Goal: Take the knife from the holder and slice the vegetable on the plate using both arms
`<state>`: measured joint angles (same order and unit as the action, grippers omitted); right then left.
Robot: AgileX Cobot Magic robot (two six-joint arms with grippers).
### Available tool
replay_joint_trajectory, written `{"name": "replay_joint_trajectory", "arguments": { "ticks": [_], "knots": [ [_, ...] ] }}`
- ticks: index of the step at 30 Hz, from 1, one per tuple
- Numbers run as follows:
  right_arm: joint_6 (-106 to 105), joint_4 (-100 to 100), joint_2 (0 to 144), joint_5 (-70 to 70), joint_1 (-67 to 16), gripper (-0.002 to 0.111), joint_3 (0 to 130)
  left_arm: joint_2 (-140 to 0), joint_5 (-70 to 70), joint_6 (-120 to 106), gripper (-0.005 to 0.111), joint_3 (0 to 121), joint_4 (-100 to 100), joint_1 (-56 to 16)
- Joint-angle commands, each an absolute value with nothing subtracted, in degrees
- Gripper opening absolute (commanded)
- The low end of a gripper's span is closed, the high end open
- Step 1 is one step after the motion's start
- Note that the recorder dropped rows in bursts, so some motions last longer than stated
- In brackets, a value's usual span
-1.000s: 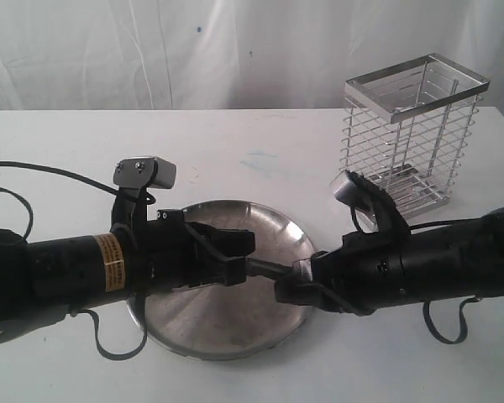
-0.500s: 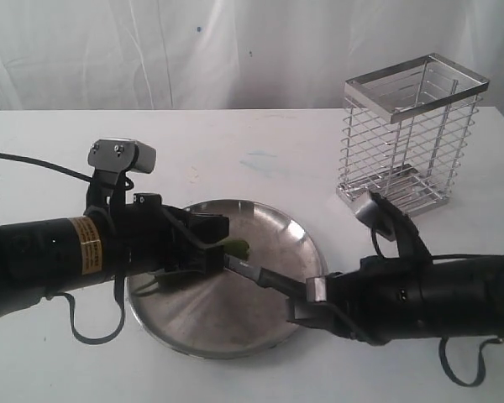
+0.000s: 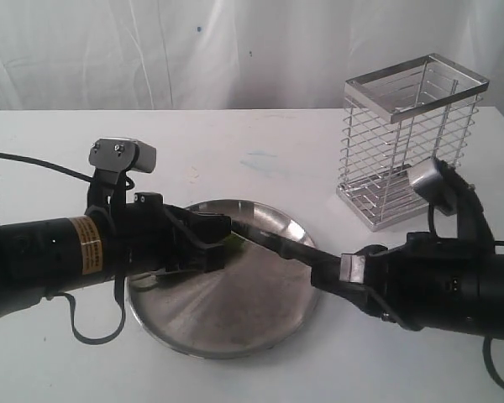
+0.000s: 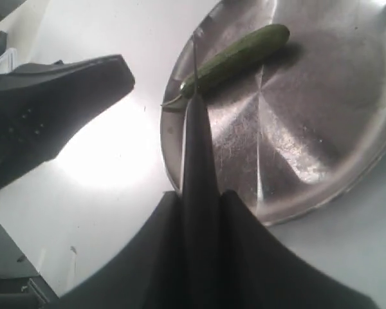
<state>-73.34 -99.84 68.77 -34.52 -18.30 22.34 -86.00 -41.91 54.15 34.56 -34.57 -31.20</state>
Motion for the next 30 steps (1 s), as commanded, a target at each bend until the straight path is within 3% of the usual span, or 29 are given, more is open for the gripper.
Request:
{"name": "replay_joint_trajectory", "arguments": {
  "ticks": [1,7,17,30],
  "knots": [
    [-68.32,-99.95,67.84,-30.35,-18.24,0.000,18.79,-85.30,-41.92,53.31,0.000,34.74,-36.10,-30.97],
    [-65.17,-99.95,64.77,-26.48,-18.24,0.000,13.45,-85.30,-40.09,50.30,0.000,34.74,-36.43,-30.97],
    [-60.60,-99.95,61.93,-23.11,-18.24,0.000,14.95,-85.30,-41.10,50.08,0.000,34.74,-36.43,-30.97],
    [-61.69,-99.95,78.07,-28.29,-18.24,0.000,22.58,-85.30,-40.64,50.08,0.000,34.74,-39.90,-30.97]
  ]
}}
